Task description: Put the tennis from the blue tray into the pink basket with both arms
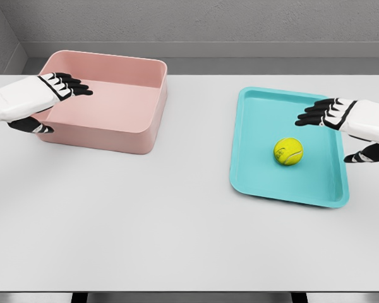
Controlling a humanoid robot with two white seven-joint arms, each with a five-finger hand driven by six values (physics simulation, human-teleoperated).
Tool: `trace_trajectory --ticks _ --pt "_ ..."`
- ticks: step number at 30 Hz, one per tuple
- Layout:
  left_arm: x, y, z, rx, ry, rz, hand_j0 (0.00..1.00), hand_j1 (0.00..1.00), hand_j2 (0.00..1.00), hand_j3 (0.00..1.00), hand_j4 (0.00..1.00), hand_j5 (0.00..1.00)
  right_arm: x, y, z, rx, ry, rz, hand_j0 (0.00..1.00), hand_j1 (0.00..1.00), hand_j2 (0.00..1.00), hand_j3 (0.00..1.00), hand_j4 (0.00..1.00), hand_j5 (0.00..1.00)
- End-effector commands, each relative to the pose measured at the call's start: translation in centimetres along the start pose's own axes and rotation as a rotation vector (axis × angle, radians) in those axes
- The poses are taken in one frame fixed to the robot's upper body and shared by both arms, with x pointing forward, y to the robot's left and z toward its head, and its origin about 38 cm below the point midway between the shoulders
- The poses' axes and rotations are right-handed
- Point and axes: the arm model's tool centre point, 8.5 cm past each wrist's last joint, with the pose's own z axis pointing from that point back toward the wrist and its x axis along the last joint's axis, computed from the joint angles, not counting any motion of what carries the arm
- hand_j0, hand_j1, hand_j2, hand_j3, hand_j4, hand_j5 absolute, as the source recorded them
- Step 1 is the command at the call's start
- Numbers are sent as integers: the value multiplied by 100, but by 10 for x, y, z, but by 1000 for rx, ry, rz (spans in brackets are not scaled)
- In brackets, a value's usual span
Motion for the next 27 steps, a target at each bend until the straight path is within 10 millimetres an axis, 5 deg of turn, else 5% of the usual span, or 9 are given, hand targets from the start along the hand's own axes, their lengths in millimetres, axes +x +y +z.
trace_trajectory --ticks 1,6,11,14,27 --pt "0 1 0 4 0 4 100 100 100 100 100 100 0 0 1 7 1 -4 100 100 100 100 100 100" --pt "0 1 1 3 1 4 100 100 100 100 100 100 -2 3 -4 12 5 20 100 100 100 100 100 100" --pt "-1 0 2 1 3 4 100 100 100 100 100 100 -1 18 -44 58 -49 34 100 100 100 100 100 100" --pt "-1 0 2 1 3 4 100 100 100 100 100 100 -23 23 -49 93 -2 6 100 100 100 100 100 100" --pt "1 -3 0 -7 -2 7 100 100 100 100 100 100 -50 72 -88 209 35 -65 100 100 100 100 100 100"
